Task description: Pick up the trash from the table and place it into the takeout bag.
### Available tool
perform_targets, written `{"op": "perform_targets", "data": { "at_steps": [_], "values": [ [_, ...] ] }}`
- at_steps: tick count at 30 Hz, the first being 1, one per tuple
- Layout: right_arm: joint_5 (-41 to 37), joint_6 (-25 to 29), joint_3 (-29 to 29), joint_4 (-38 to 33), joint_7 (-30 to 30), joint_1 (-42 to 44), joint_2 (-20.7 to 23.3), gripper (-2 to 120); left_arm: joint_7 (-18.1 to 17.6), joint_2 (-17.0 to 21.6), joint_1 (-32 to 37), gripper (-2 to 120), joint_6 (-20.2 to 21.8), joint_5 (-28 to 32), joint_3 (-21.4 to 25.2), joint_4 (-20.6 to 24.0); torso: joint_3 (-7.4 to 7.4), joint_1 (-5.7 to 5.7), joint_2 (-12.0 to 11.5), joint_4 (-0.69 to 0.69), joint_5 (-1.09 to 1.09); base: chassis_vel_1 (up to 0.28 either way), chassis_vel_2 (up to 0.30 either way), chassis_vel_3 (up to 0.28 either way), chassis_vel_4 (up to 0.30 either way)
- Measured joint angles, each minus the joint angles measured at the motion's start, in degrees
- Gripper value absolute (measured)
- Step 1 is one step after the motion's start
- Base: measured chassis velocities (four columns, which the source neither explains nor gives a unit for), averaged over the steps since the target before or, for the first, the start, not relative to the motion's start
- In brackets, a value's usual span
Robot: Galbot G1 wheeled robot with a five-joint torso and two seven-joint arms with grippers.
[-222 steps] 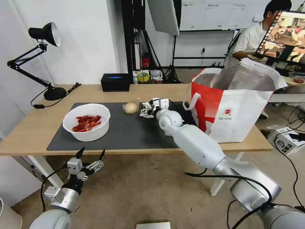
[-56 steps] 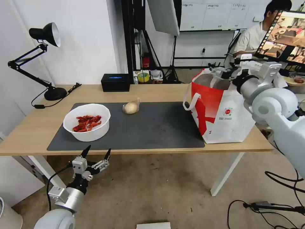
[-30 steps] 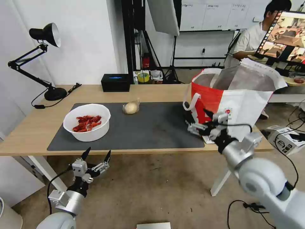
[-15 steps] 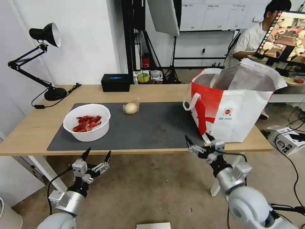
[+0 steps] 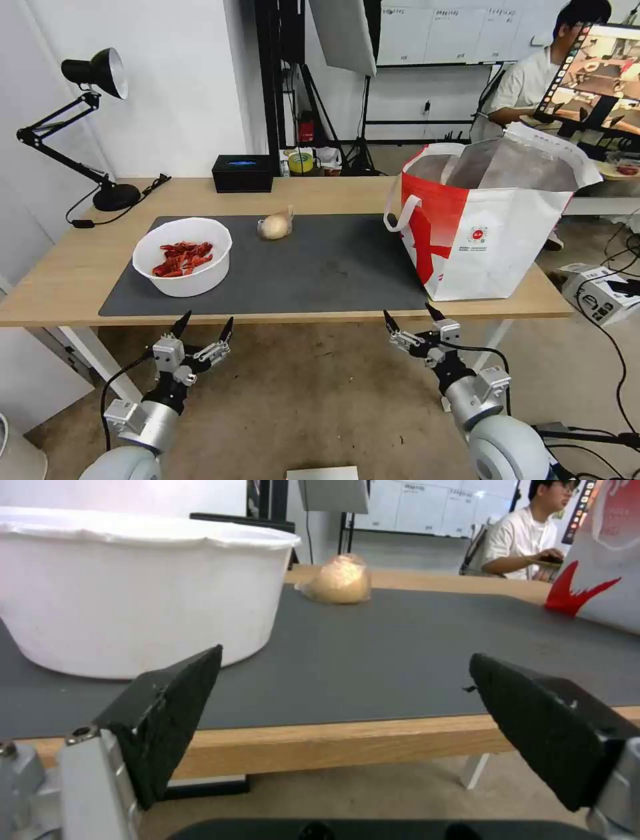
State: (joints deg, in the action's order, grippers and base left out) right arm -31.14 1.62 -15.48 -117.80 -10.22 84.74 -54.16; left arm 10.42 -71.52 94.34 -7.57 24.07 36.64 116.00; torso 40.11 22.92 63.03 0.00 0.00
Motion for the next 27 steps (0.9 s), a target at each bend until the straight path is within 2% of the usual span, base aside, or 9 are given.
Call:
{"op": "perform_targets", "data": {
  "at_steps": [27],
  "values": [
    [-0.4,-0.8,1.6,0.6,-0.1,-1.8,1.5,100,0.0,0.3,-1.2,100,0.0,0.3,-0.6,-1.3,0.0,0.0,0.0,0.0,0.0,0.0,0.0,0.0,0.0]
  ]
}}
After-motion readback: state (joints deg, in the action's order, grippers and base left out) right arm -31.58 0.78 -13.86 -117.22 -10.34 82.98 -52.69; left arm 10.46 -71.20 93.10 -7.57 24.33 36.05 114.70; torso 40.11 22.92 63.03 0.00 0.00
